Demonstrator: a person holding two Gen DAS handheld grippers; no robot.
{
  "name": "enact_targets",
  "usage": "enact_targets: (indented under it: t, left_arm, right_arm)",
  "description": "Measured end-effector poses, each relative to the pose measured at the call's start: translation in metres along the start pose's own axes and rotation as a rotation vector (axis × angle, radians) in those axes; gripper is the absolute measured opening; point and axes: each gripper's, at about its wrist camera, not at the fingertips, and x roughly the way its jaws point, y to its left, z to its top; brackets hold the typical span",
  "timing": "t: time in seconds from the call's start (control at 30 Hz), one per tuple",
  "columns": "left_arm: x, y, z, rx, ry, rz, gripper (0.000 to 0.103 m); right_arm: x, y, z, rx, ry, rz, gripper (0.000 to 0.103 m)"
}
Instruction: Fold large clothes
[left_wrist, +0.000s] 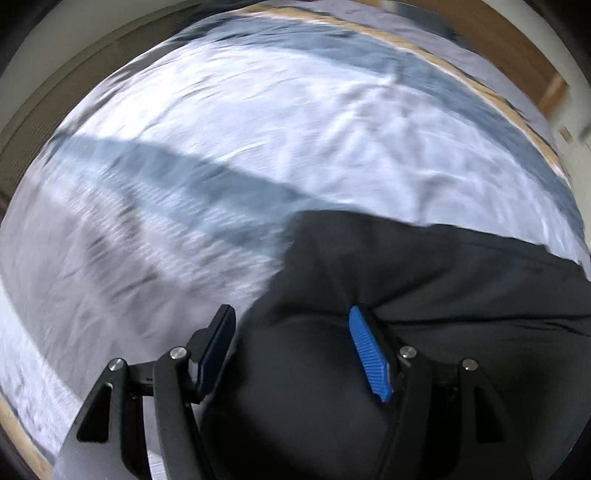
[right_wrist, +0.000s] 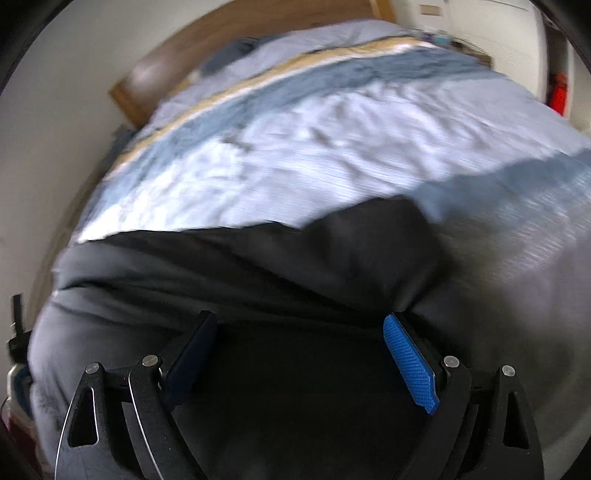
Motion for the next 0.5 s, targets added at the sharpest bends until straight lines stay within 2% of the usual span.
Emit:
enact_targets:
  t: [0.1,0.2,0.27,0.37,0.43,0.5]
  left_arm:
    - [-0.025,0.015,-0.008,-0.021,-0.093,-0.005,0.063]
    - [-0.061,0.004,-0.023,0.037,-0.208,-0.032,0.062]
    - [-0.078,-0.007,-0.033,0.067,-0.243,-0.086,0.062]
    - [-0.087,-0.028,-0.051,0.117,-0.237,-0.173,0.062]
    - [-0.078,-0.043,-0.065,0.159,-0.21,-0.167,0.062]
    - [-0.066,-0.05,-0.077,0.194,-0.209,-0.106,0.062]
  right_arm:
    - [-0.013,-0.015,-0.004,0.007,-0.008,-0.093,0.091]
    - [-0.04,-0.002,-0.005,-0.058,-0.084,-0.129,0.091]
    - [-0.058,0.012,-0.009,-0.082,-0.136,-0.084,0.091]
    - [-0.073,0.043,-0.018,-0.123,-0.183,0.029,0.091]
    - [-0.071,0.059,-0.028,-0.151,-0.172,0.085,0.091]
    - [-0.057,0.071,-0.039,-0.176,-0.132,0.116,0.091]
